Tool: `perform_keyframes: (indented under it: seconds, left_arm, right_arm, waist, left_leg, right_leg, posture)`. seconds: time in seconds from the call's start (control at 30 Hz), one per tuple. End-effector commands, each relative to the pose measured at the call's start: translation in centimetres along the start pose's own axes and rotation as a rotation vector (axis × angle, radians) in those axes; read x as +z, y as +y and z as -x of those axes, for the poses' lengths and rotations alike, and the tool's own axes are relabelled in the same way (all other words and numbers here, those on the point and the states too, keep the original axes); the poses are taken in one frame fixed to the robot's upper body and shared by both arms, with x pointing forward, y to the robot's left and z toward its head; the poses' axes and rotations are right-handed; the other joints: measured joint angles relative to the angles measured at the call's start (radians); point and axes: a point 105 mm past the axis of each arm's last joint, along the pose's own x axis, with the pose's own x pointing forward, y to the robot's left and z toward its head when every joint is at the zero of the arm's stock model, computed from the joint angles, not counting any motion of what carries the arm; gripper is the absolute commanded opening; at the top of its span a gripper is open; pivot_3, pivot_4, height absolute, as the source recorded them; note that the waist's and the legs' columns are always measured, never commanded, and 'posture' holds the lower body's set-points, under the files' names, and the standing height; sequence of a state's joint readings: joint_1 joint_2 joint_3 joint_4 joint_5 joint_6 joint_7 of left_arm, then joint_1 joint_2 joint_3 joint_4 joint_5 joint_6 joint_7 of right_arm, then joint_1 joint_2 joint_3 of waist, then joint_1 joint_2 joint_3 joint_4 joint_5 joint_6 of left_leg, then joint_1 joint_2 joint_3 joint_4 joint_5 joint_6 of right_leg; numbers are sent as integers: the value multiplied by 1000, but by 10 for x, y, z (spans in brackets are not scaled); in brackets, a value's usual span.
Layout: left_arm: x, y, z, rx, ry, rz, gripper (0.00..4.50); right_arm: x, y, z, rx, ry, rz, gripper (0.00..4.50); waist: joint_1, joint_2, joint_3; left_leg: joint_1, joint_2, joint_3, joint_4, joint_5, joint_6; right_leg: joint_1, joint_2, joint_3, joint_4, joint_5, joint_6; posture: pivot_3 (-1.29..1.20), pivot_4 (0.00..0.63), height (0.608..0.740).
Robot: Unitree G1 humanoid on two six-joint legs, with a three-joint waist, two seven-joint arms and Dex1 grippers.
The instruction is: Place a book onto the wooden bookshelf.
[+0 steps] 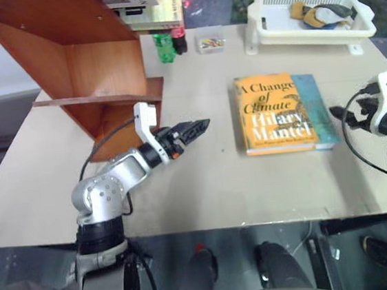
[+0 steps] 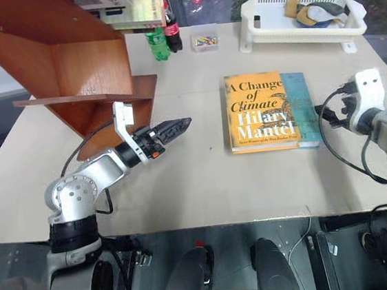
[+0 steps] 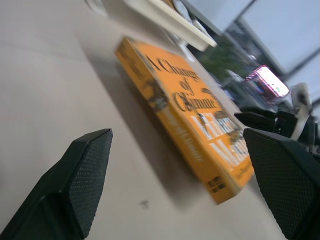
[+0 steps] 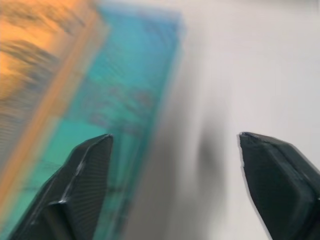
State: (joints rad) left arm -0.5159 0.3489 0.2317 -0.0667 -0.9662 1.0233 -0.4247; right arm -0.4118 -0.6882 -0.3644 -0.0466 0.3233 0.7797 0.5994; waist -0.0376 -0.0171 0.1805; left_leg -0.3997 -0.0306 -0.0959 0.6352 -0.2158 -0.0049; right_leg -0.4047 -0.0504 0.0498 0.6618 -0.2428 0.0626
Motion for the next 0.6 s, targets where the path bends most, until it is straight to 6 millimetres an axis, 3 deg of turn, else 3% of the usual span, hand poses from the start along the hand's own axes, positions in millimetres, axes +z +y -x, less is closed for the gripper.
perform_keyframes:
  seconds: [0.03,0.07,0.1,0.13,0.27,0.4,0.6]
  left_arm:
    - [10,-4,-14,-88,10,151,4500]
    - [11,0,-20,-91,17,202,4500]
    - [11,3,-25,-90,26,235,4500]
    - [11,6,-31,-87,37,262,4500]
    - [12,13,-50,-101,60,350,4500]
    - [-4,21,-77,-76,148,421,4500]
    - [-16,18,-102,-84,200,427,4500]
  right_arm:
    - [42,43,45,205,-175,160,3923]
    - [42,51,53,222,-177,199,3923]
    - [42,58,60,243,-181,216,4363]
    - [42,65,67,256,-183,230,4464]
    - [40,92,84,309,-184,283,4464]
    - [38,132,105,374,-218,308,4464]
    - [31,144,113,335,-227,316,4464]
  waist:
    - [0,0,0]
    - [-1,0,0]
    - [2,0,0]
    - [-1,-1,0]
    - [0,-1,0]
    - [8,-1,0]
    - [21,-4,2]
  left_leg:
    - [0,0,-1,0,0,0]
    - [0,0,-1,0,0,0]
    - [0,0,-1,0,0,0]
    - [0,0,-1,0,0,0]
    - [1,0,0,1,0,0]
    - [0,0,0,1,0,0]
    - [-1,-2,-1,1,0,0]
  right_leg:
    - [0,0,-1,0,0,0]
    - [0,1,-1,0,0,0]
    - [0,1,-1,0,0,0]
    - [0,1,-1,0,0,0]
    - [1,1,-1,0,0,1]
    - [1,1,-1,0,0,1]
    - [0,-1,-2,-2,0,1]
  posture:
    - [0,150,740]
    - [0,150,740]
    - [0,150,740]
    - [0,150,740]
    - [0,150,740]
    - [0,150,740]
    - [0,150,740]
